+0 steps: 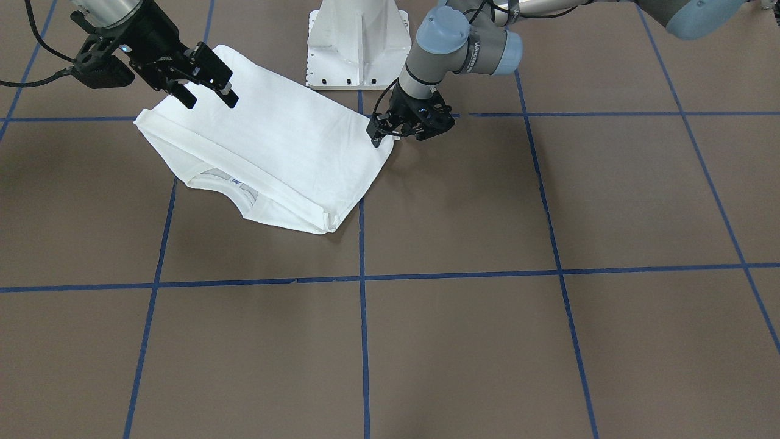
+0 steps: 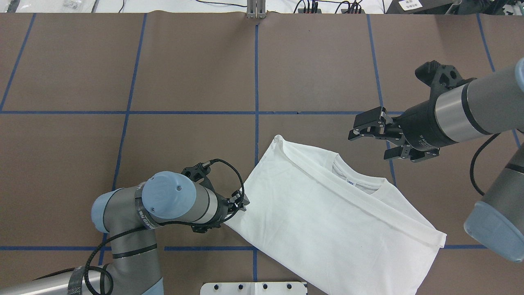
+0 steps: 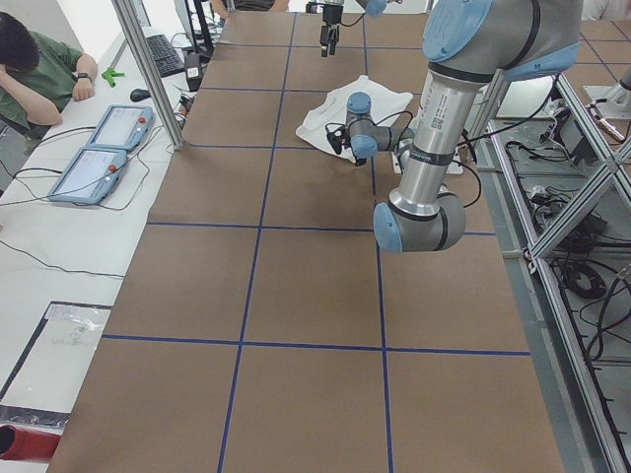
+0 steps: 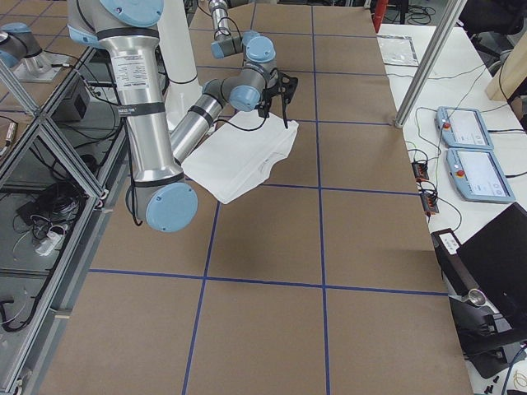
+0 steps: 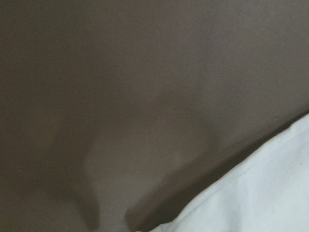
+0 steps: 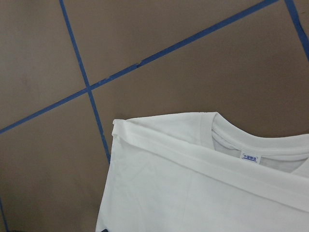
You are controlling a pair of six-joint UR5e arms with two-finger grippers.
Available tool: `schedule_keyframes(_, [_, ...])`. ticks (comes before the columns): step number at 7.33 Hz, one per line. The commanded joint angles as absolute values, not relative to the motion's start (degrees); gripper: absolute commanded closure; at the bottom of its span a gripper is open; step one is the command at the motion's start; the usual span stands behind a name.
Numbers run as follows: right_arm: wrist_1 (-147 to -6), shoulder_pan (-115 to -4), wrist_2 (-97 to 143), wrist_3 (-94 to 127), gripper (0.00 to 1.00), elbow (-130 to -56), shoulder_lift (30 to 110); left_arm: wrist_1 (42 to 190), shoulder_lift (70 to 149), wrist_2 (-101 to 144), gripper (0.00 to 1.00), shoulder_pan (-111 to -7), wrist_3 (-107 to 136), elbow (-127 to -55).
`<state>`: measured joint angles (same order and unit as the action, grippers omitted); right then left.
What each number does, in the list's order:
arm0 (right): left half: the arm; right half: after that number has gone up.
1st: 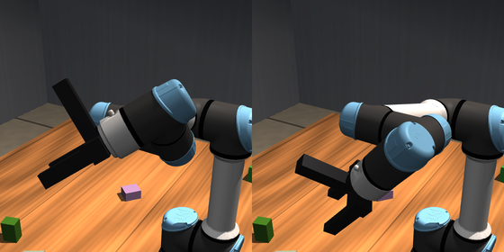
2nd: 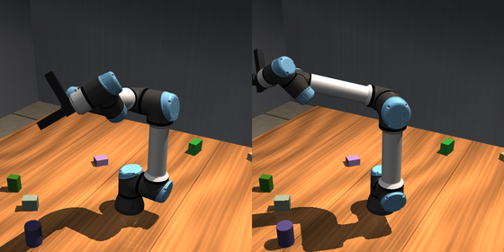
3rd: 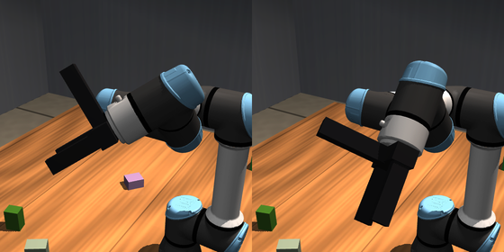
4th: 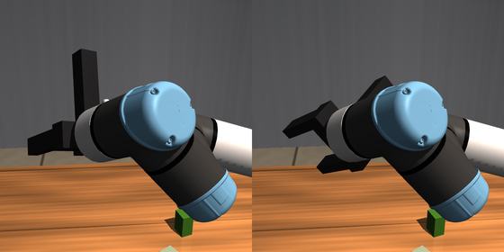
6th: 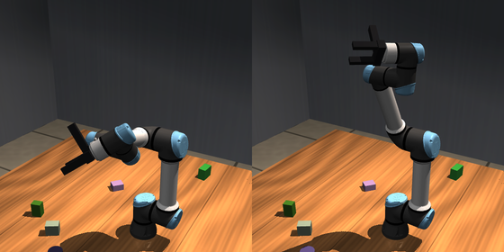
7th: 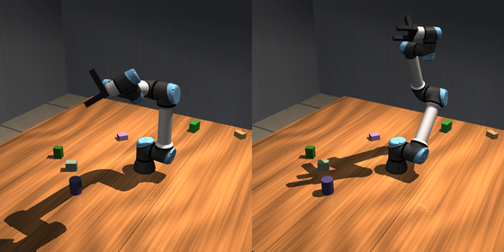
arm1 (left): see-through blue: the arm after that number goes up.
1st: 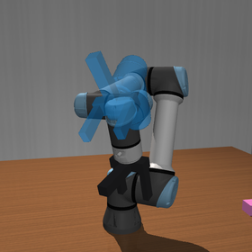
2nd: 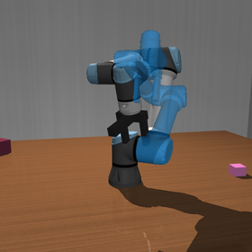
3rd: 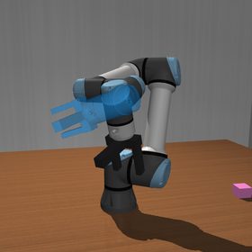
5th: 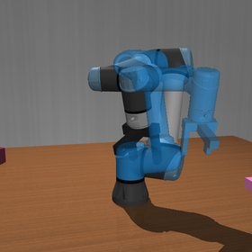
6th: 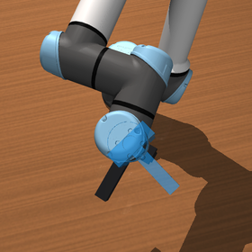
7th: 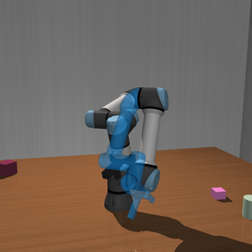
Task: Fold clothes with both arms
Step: 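Grasp the shirt corner with the left gripper while the right gripper withdraws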
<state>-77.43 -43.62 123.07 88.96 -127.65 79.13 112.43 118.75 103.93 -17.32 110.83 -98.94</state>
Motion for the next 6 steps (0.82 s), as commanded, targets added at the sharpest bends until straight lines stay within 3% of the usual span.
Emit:
schedule_keyframes(1, [-77.43, -43.77, 123.05, 88.95, 0.00, -127.70, 79.19, 112.50, 118.65, 103.89, 0.46, -16.97, 110.83, -98.79])
schedule_keyframes(3, [-77.52, -44.12, 123.22, 88.95, 0.00, -127.79, 79.10, 112.41, 118.74, 104.06, 0.77, -16.44, 110.74, -99.05])
schedule_keyframes(4, [-77.43, -44.30, 123.40, 89.03, 0.00, -127.88, 79.19, 112.33, 118.74, 104.32, 1.00, -16.52, 110.74, -99.66])
schedule_keyframes(6, [-77.43, -44.30, 123.40, 89.03, 0.00, -127.79, 79.10, 111.80, 118.65, 104.42, 1.00, -17.22, 110.74, -100.54])
